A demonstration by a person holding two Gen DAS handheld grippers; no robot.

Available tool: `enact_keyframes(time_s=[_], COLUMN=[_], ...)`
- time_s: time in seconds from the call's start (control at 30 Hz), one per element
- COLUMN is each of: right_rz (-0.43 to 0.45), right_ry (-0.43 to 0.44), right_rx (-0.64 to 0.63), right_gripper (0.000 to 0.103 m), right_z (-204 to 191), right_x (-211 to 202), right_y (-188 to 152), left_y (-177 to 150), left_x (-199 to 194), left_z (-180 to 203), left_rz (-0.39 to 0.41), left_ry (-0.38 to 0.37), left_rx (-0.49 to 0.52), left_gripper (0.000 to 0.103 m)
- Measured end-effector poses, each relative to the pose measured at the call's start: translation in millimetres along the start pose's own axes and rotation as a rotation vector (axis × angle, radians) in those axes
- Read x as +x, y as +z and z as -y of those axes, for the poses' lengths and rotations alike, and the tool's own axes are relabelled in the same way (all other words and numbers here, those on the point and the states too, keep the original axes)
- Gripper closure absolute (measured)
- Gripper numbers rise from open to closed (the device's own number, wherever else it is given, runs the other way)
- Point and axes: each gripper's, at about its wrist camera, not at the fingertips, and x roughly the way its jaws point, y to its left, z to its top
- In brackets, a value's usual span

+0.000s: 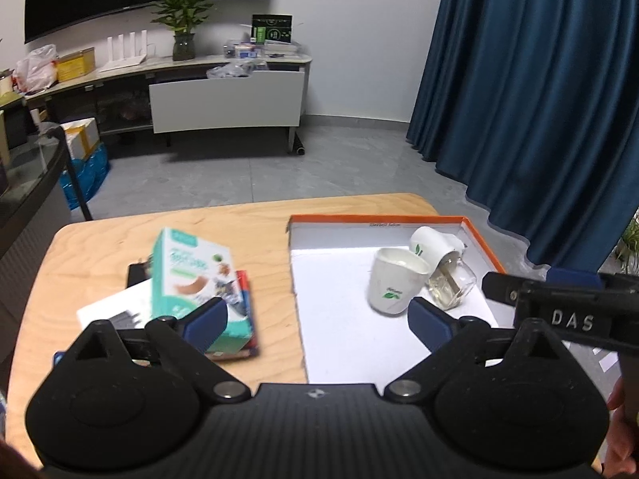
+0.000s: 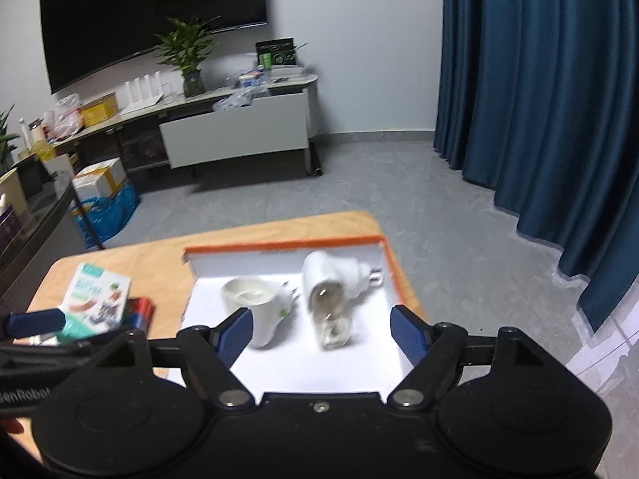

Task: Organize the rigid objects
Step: 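Open both tools to release the plug-in devices into the white box, then grasp the blue tissue pack with the left tool while the right tool reaches the bronze tube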

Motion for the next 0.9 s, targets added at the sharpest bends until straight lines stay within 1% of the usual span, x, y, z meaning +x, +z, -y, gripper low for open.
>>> enact_keyframes(time_s=[0.1,0.27,0.6,0.9], right_rz=[-0.013,-0.028,-0.036,-0.050], right_ry=[0.027,0.057,0.102,0.143], right_rx=[0.006,-0.023,-0.066,-0.104], right_gripper=[0.012,0.010,0.009,0.009], right_z=[-7.5,-26.0,-55.2,-77.7], right_x=[-3.9,-6.6,-9.7,-8.1], right_y=[-7.2,-16.8,-23.1,-28.4], left_y=[-3.2,-10.2,-22.1,-28.4], left_x=[-7.4,-15.7,-26.0,-34.5], left_z=[-6.4,-23.6,-50.0,-63.3], left_rz=[0.015,0.025,0.031,0.036], left_ry=[0.025,0.046,0.089,0.115], left_rx=[0.004,-0.036,-0.079,-0.090], left_gripper=[0.003,0.003,0.003,0.003])
